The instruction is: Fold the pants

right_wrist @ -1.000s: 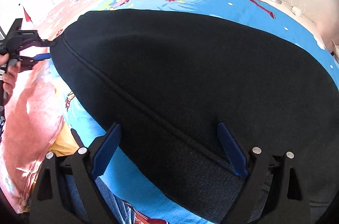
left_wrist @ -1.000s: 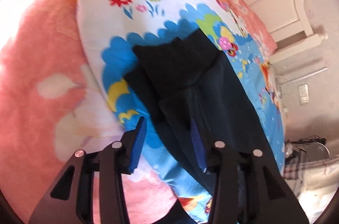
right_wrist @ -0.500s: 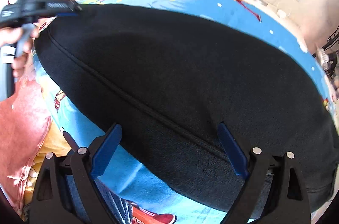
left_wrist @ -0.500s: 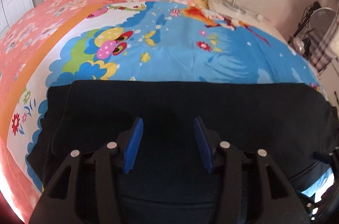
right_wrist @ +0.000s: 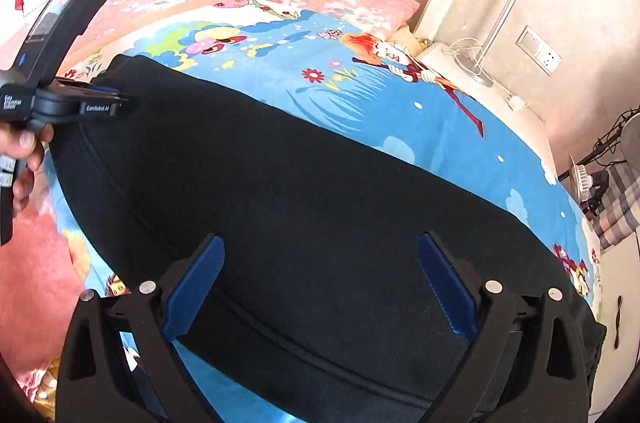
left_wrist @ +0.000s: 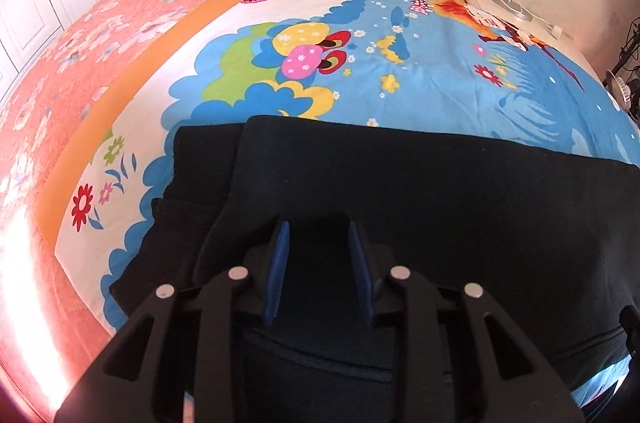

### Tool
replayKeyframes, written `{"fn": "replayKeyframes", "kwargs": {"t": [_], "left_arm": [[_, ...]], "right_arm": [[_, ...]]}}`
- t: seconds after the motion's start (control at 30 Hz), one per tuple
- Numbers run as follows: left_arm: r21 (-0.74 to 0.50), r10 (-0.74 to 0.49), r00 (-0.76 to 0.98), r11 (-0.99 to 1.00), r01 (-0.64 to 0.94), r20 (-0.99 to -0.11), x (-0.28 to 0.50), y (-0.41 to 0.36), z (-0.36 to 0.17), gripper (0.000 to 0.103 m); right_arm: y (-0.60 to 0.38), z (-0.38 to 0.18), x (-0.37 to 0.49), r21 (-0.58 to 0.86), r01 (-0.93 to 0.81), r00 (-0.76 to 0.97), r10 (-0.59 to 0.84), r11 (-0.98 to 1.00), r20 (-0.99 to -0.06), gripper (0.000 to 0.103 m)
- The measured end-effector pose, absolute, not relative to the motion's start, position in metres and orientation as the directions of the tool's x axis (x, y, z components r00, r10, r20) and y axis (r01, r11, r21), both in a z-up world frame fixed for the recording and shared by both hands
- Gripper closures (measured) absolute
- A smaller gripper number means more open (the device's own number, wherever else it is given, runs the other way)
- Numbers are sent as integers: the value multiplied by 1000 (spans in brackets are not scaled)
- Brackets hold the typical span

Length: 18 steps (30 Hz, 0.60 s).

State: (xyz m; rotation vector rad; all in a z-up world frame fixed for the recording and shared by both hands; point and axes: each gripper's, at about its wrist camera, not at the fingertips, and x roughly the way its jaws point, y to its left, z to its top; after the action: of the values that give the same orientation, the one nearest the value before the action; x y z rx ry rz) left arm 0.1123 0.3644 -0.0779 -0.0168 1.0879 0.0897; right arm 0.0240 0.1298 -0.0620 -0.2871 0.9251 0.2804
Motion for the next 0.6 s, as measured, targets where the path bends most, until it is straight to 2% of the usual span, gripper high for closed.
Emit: {"fn": "replayKeyframes", "kwargs": {"t": [0.13, 0.23, 0.3, 0.37, 0.43, 0.6], "left_arm": [[94, 145, 485, 987, -127, -862, 103, 367, -68, 71], [95, 169, 495, 981, -171, -853, 89, 370, -58, 68], [146, 228, 504, 969, -197, -833, 77, 366, -49, 59], [168, 259, 510, 961, -218, -820, 64, 360, -40, 55], [202, 291, 507, 953, -225, -811, 53, 353, -34, 47], [264, 342, 485, 938, -224, -805, 33, 336, -35, 44]], "right_arm": [[140, -78, 41, 105, -467, 400, 316, 878, -860, 9], [146, -96, 50, 193, -476, 268, 350, 858, -897, 9], [147, -103, 54, 209, -472, 233, 350, 857, -907, 8], [147, -106, 56, 225, -473, 210, 357, 852, -910, 7], [145, -108, 59, 249, -465, 185, 368, 849, -911, 6], [148, -109, 64, 256, -473, 141, 359, 843, -923, 5]]}}
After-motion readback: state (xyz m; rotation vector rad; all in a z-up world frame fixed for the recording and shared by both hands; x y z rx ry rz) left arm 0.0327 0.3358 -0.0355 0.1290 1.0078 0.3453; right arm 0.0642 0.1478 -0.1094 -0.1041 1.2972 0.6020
